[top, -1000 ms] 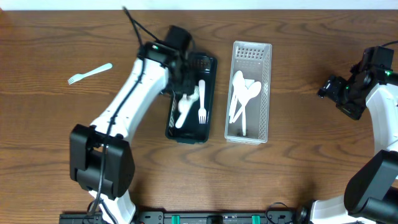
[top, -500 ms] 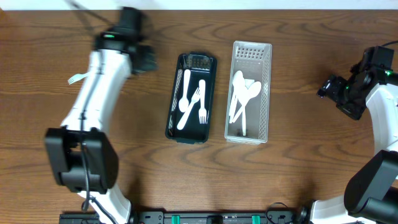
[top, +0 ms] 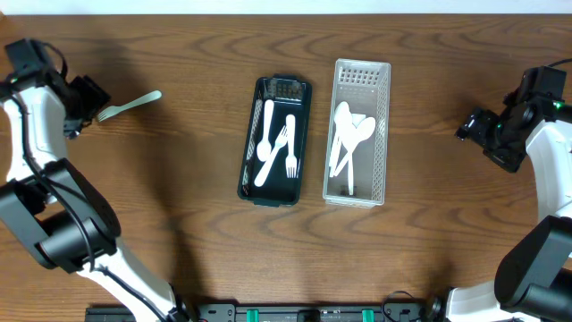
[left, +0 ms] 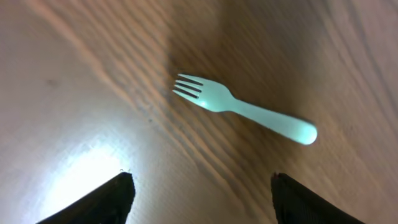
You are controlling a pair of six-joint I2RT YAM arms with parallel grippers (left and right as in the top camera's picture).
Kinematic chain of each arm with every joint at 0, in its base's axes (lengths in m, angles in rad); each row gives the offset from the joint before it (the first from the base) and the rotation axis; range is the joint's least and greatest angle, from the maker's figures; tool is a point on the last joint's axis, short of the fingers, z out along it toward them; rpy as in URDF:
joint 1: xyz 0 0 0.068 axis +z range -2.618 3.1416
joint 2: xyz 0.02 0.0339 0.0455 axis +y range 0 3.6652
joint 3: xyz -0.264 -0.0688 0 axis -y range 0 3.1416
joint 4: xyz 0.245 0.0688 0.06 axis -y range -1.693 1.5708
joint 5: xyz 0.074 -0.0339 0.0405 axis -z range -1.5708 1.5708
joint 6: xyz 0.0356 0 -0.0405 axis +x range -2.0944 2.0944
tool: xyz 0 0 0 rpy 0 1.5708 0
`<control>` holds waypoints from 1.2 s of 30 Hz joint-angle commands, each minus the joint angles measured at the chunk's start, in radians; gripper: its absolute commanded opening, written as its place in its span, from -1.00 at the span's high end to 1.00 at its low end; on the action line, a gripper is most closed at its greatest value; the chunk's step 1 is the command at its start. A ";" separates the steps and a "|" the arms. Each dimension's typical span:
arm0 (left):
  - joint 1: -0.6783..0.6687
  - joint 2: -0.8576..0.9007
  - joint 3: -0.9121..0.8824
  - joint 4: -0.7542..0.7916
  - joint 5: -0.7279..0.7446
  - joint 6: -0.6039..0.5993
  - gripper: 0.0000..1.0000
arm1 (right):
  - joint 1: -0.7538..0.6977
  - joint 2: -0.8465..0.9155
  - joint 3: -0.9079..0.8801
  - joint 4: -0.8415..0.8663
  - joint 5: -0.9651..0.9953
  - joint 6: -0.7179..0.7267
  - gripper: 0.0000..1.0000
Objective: Pack container
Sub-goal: 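Move the left gripper out to the white fork on the table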
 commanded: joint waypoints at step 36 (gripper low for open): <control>-0.023 0.268 0.014 0.286 -0.097 1.249 -0.14 | -0.005 0.007 -0.002 -0.065 0.000 -0.023 -0.74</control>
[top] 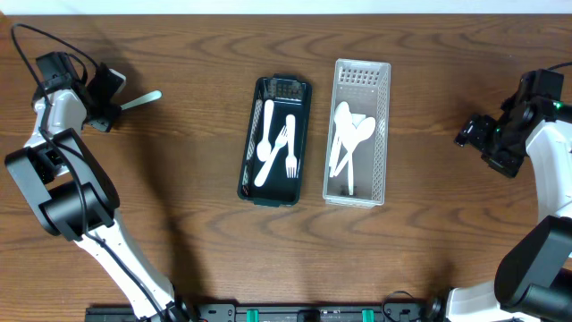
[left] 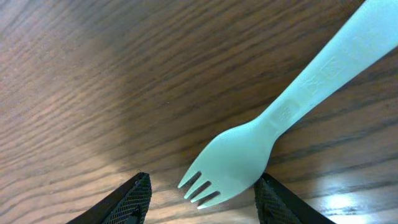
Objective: Pack container
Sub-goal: 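Move the left gripper out to the white fork on the table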
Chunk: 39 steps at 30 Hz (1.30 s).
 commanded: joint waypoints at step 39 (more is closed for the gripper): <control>-0.035 0.050 0.013 0.319 -0.010 0.012 -0.15 | -0.005 0.007 -0.002 0.063 -0.001 -0.001 -0.81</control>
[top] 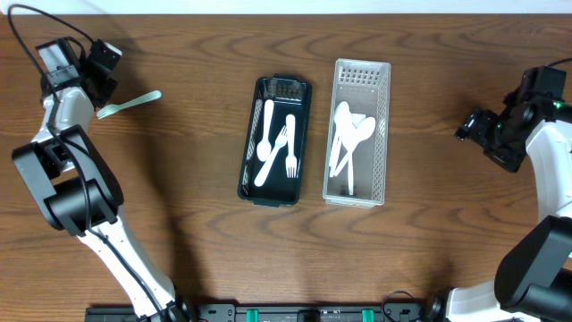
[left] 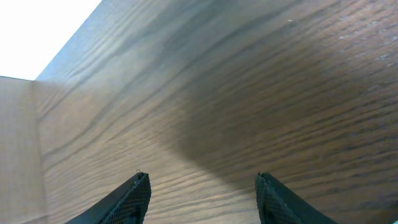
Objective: Pack container
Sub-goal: 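Move the left gripper out to the white fork on the table, then close the left gripper on the white fork and lift it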
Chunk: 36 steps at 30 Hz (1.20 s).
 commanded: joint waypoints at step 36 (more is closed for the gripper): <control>-0.182 -0.267 0.003 -0.758 -0.067 -1.007 -0.64 | -0.005 0.006 -0.002 -0.010 -0.062 0.023 -0.84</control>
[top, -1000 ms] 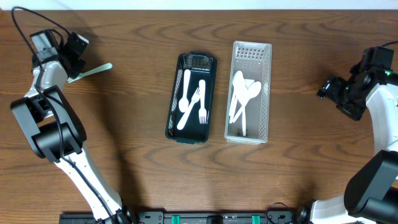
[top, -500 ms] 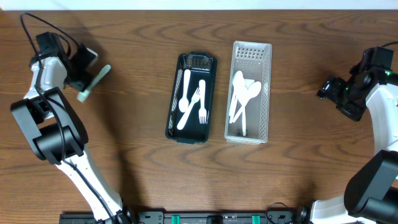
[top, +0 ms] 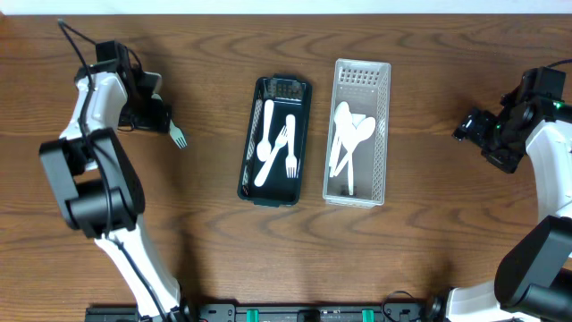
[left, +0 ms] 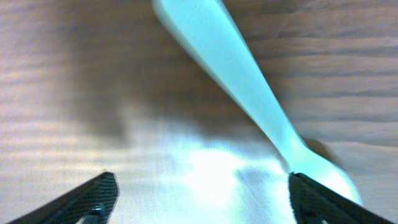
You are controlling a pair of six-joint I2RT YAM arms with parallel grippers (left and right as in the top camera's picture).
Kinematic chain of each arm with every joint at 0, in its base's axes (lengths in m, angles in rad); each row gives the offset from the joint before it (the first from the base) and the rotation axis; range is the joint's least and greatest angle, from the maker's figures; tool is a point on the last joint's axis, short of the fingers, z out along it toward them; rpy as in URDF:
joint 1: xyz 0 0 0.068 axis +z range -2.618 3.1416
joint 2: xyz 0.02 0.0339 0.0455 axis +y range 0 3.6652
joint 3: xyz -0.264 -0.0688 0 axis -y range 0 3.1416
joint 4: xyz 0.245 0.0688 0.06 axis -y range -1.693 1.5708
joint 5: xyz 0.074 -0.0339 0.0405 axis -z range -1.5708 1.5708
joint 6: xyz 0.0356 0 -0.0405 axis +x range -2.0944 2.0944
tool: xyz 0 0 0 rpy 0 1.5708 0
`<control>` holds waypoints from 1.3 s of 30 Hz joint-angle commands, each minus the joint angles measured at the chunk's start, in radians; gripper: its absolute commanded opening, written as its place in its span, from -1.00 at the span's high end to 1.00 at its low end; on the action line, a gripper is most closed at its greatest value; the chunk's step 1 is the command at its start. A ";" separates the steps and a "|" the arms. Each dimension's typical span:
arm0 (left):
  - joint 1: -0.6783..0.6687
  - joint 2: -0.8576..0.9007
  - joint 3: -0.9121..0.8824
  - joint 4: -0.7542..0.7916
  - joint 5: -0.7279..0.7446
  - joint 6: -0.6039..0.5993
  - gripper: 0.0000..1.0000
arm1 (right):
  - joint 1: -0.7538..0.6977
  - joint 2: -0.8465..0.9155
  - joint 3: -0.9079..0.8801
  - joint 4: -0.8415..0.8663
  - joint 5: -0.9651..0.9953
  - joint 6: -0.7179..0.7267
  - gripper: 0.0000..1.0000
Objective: Pack container
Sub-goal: 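Close the left gripper on the white fork and lift it, then carry the fork into the black basket and release it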
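A mint-green fork [top: 178, 137] lies on the wooden table left of the trays; only its tines show from overhead. In the left wrist view the fork [left: 249, 93] runs from top centre to bottom right, its broad end by the right finger. My left gripper [top: 154, 118] hangs over the handle, open, its fingers [left: 93, 199] set wide apart. A black tray [top: 248, 134] holds white forks. The white slotted basket [top: 384, 125] holds white spoons. My right gripper [top: 471, 125] stays far right, too small to read.
The black tray and the white basket sit side by side at the table's middle. The table's far edge runs along the top of the overhead view. The left arm's cable loops near the top left corner.
My left gripper has moved from the table's top left corner to right over the fork. The fork now lies further right and turned, tines pointing to the lower right. The right arm is unchanged.
First my open left gripper stood left of the fork, which lay with tines to the left. Then it was close round the tines, still open. Then it was off at the top left, fork unmoved. Now it is over the shifted, turned fork.
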 commanded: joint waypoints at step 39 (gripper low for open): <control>-0.098 0.058 -0.011 -0.082 0.022 -0.655 -0.47 | 0.009 0.006 -0.002 0.012 -0.124 0.052 -0.81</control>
